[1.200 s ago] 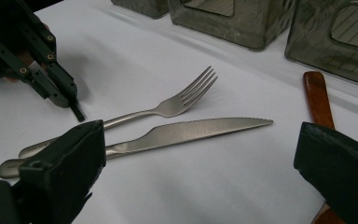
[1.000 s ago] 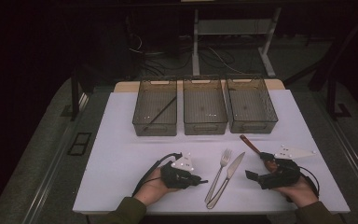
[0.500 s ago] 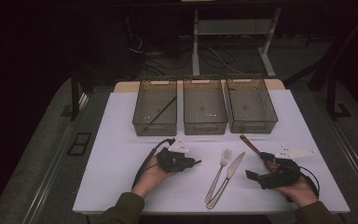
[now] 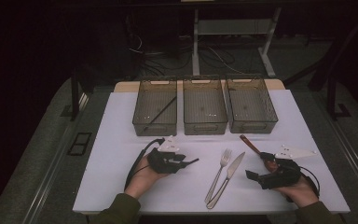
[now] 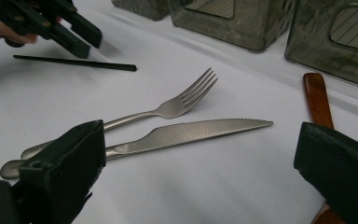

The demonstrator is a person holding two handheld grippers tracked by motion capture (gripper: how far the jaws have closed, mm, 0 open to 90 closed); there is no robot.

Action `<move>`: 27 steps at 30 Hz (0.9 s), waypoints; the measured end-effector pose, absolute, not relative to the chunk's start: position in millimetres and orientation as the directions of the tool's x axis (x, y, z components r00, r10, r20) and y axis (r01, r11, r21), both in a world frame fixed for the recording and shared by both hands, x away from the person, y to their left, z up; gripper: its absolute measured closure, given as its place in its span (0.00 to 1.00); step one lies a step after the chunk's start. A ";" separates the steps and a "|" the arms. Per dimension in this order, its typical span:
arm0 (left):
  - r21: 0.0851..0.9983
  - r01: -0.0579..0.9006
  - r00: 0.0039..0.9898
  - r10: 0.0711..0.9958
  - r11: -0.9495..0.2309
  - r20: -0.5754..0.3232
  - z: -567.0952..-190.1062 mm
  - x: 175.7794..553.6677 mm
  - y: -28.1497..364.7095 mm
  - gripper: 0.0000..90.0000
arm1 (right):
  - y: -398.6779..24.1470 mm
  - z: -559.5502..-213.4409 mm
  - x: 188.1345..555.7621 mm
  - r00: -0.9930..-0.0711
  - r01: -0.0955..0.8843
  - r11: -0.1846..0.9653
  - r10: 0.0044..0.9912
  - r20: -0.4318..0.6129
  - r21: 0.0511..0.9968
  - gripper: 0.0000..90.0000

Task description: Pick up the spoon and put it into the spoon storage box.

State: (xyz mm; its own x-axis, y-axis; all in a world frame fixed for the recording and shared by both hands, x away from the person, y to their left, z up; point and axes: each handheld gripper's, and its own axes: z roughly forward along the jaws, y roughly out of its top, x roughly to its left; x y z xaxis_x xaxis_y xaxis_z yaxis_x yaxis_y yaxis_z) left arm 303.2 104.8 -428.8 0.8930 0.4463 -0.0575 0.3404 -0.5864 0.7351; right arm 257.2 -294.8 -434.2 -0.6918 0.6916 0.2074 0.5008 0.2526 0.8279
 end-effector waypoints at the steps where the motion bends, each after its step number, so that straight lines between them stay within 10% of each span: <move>1: 0.738 0.346 0.888 0.457 -0.579 -0.057 -427.7 299.5 111.3 0.74 | -294.8 -434.1 257.2 -0.691 0.502 0.252 0.692 0.208 0.827 0.03; 27: 0.681 0.422 0.856 0.510 -0.599 -0.083 -444.8 268.6 169.7 0.93 | -294.3 -433.1 256.0 -0.691 0.501 0.253 0.693 0.206 0.828 0.03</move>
State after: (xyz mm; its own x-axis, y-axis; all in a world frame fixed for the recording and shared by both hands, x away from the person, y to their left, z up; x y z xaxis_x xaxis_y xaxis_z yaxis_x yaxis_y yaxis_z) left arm 268.6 169.7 -444.8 0.8562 0.5099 -0.0827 0.4223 -0.5987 0.6806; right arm 256.0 -294.3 -433.1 -0.6909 0.6929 0.2062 0.5010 0.2532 0.8276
